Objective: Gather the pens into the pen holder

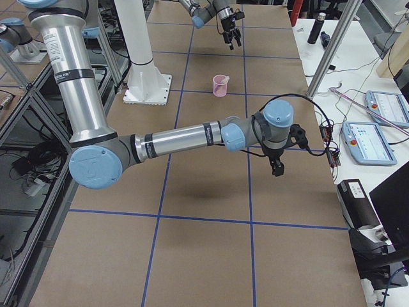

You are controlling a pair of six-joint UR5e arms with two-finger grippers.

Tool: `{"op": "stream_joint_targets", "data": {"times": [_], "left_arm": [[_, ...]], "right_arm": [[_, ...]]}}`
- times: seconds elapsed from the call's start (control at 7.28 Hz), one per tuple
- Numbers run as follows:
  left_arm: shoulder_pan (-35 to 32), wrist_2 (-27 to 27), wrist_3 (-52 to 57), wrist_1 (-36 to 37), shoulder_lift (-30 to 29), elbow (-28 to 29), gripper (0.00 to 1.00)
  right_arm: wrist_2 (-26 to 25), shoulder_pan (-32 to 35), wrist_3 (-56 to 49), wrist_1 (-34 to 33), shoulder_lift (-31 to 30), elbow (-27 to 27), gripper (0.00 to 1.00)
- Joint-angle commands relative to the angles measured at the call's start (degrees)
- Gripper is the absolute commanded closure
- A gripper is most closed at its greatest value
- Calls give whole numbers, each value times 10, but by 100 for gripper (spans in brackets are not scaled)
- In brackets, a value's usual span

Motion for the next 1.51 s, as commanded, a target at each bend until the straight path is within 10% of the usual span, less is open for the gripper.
{"op": "stream_joint_targets", "data": {"times": [0.0,0.69,1.37], "left_arm": [[-87,-77,130,229,42,-76,1],[-392,-241,564,534,98,-44,0],[-501,-223,603,530,142,100,0]], "right_arm": [[-13,40,-48,0,-75,-10,0],[-68,58,-103,-84,-118,-26,0],[-70,68,-121,-84,-119,-26,0]]}}
